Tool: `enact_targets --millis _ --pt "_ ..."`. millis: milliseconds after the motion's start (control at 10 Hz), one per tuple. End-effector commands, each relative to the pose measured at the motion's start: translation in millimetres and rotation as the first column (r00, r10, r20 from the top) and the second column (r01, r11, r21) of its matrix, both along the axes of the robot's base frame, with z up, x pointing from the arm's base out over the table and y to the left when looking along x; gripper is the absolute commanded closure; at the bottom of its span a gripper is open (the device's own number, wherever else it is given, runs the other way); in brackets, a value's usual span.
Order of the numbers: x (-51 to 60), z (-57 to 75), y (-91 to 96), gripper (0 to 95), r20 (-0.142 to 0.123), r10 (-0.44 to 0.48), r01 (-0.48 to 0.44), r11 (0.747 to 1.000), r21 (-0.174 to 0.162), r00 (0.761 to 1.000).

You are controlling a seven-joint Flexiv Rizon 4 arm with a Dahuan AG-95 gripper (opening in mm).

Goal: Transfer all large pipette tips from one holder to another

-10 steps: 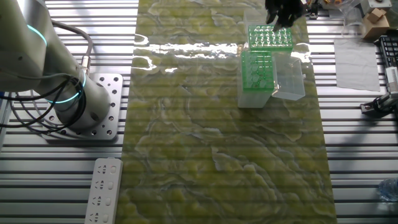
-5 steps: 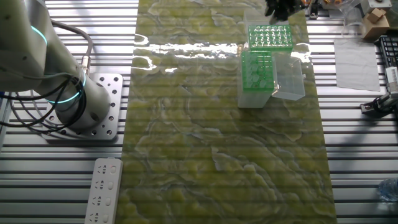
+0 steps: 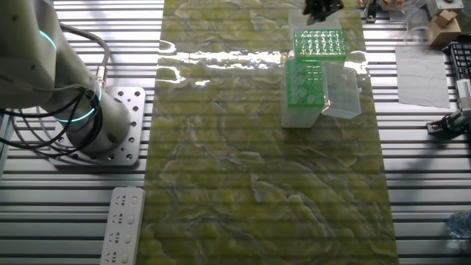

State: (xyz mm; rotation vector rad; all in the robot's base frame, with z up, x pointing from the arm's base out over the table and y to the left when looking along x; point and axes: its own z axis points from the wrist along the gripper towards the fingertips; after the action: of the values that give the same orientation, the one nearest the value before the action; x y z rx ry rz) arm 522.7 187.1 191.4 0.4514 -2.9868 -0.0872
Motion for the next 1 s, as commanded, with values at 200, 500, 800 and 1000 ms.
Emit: enact_targets --millis 200,500,800,1000 --pt "-0.2 -8.3 -0.7 76.0 -0.002 0.005 -0.005 1.0 -0.002 1.0" --pt "-7.0 -16.6 -0.3 76.0 0.001 0.002 -0.002 1.0 -0.003 1.0" --pt "-10.1 -27.1 0.0 76.0 0.013 0.0 0.0 1.0 -0.004 1.0" --pt "-10.3 -30.9 0.4 76.0 0.021 0.0 0.0 1.0 -0.005 1.0"
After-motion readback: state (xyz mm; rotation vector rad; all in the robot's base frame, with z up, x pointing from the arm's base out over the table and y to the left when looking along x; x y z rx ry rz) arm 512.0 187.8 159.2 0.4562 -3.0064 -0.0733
